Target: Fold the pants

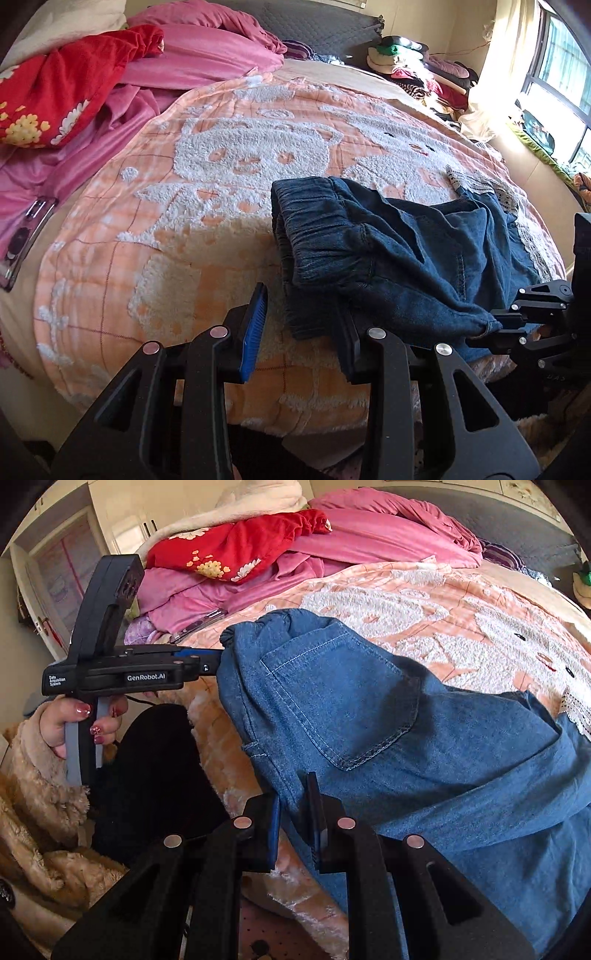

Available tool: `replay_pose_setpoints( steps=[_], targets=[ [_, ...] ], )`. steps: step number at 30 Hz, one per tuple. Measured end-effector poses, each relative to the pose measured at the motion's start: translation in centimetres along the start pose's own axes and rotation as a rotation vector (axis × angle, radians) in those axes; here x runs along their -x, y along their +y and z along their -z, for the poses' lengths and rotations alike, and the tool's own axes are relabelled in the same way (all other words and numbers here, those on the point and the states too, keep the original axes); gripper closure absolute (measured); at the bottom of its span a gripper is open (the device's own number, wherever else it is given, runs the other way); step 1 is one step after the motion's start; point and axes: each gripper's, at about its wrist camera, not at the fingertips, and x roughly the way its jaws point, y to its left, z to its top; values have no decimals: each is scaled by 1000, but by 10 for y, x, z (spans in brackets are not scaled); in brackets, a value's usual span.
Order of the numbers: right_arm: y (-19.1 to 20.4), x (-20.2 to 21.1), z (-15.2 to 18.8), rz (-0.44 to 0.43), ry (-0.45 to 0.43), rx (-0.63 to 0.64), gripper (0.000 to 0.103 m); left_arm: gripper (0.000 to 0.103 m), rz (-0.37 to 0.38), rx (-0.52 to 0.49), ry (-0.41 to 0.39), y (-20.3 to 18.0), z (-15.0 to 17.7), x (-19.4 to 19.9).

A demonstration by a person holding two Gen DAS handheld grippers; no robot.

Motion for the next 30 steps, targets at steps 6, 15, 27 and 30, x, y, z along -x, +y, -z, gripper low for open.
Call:
replay_pose_setpoints(
  steps=[6, 15, 27, 30],
  targets=[
    [4, -16, 11, 14, 37, 0, 88, 76, -3, 18, -2, 3, 4, 12],
    [5, -23, 17, 3, 38, -16, 84, 76, 80, -16, -74, -34, -18, 37],
    [-5, 23, 12, -15, -100, -114, 61, 76, 14, -138, 114, -65, 5, -32],
    [-13, 25, 10, 43, -104, -119, 61, 76, 9, -134, 124, -63, 9, -39]
  ],
)
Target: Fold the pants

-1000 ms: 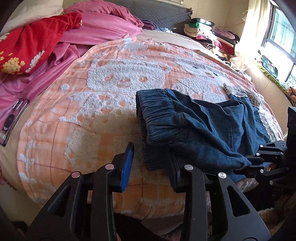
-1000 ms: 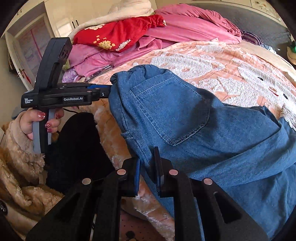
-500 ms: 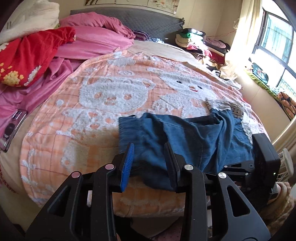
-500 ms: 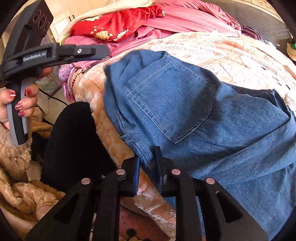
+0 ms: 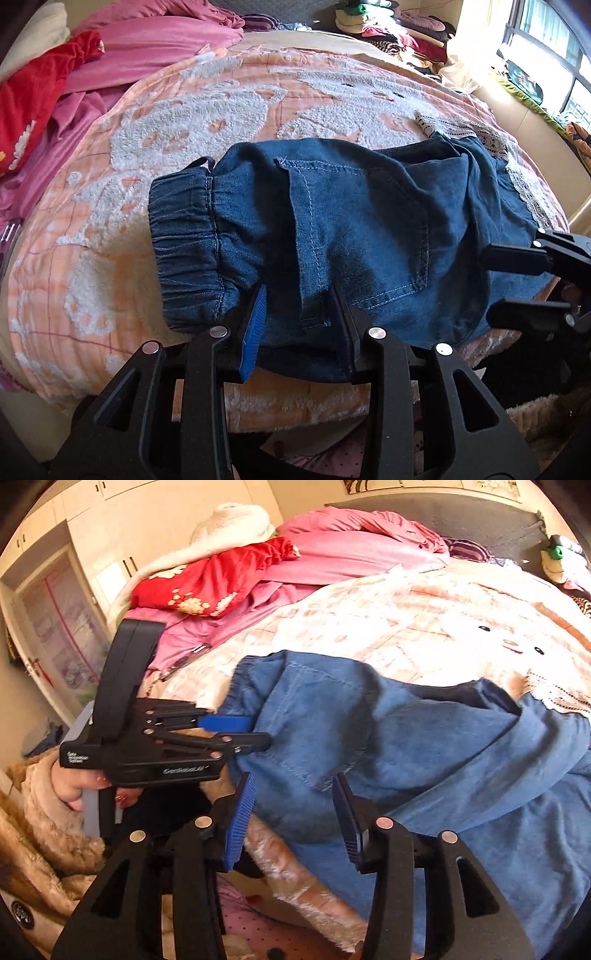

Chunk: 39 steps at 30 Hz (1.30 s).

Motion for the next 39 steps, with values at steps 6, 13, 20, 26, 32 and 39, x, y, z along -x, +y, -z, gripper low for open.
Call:
replay_pose_setpoints(
  steps=[6, 13, 20, 26, 32, 39],
  targets=[
    [-17, -28, 3, 113, 110, -63, 60, 76, 8, -5, -2, 2, 1, -3],
    [-35, -26, 15, 67, 100, -180, 59, 76, 15, 16, 2, 1, 0, 3],
    [-49, 27, 9, 127, -40, -227, 49, 60, 67, -7, -85, -16, -7, 43],
    [-70, 62, -1, 236, -111, -246, 34, 50, 115, -45, -94, -43, -24, 43],
    [-99, 80, -11, 332, -128, -255, 24, 47, 202, -86, -60, -78, -37, 28],
    [-129, 77, -38, 383, -130, -237, 24, 50, 297, -125, 10, -119, -43, -3]
  ],
)
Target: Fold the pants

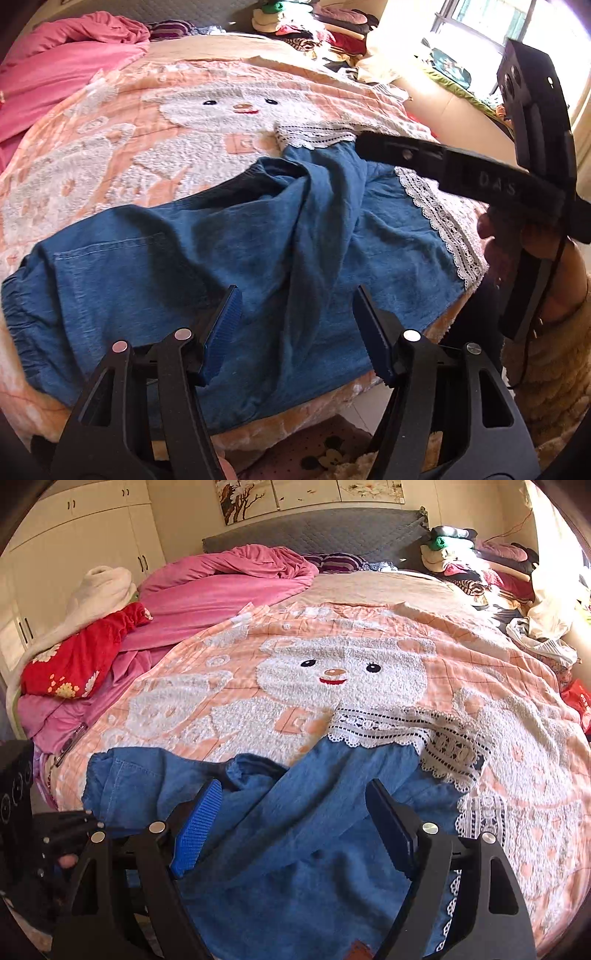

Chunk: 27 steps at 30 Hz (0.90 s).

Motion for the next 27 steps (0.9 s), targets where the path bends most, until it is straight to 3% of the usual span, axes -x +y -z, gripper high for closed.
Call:
replay_pose_setpoints(
  steps=[6, 9, 11, 18, 21, 23, 24, 26, 27],
  targets=[
    [-8, -39, -30, 78, 28, 63, 21, 71, -9, 27, 48, -3, -12, -33],
    [-16, -69, -41, 87, 83, 59, 21, 80, 21, 48, 65, -1, -16, -46],
    [-22, -89, -47, 96, 118, 51, 21, 92, 44, 82, 82, 3, -17, -55],
    [-39, -148, -59, 170, 229, 21, 23, 95, 50, 78, 82, 4, -13, -62],
    [-45, -164, -65, 189, 243, 10, 38, 95, 52, 70, 78, 4, -13, -62],
    [-49, -175, -65, 208, 268, 22, 57, 95, 52, 62, 76, 4, -13, -60],
    [-52, -179, -64, 207, 272, 25, 59, 95, 54, 63, 75, 5, -14, -60],
    [-61, -176, -63, 183, 255, 1, 81, 95, 56, 62, 72, 5, -15, -60],
    [-66, -171, -63, 172, 241, -17, 87, 95, 55, 59, 66, 5, -16, -58]
  ],
)
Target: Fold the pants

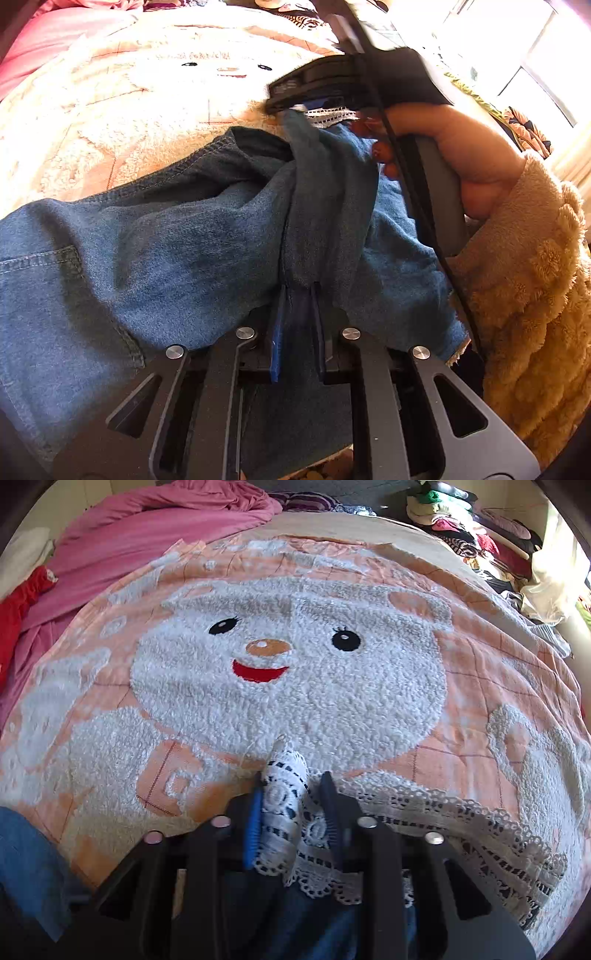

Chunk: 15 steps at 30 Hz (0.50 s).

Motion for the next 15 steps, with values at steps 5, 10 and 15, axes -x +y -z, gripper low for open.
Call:
replay_pose_setpoints(
  steps=[5, 10, 15],
  targets=[
    [-34, 45, 18, -115, -102, -134, 92, 80, 22, -3, -20, 3, 1, 3],
    [-63, 104, 49, -176, -209, -243, 92, 64, 26, -18, -59, -8, 7, 6],
    [-88, 155, 89, -184, -286, -332, 92, 83, -14, -69, -84, -18, 9, 6]
  ],
)
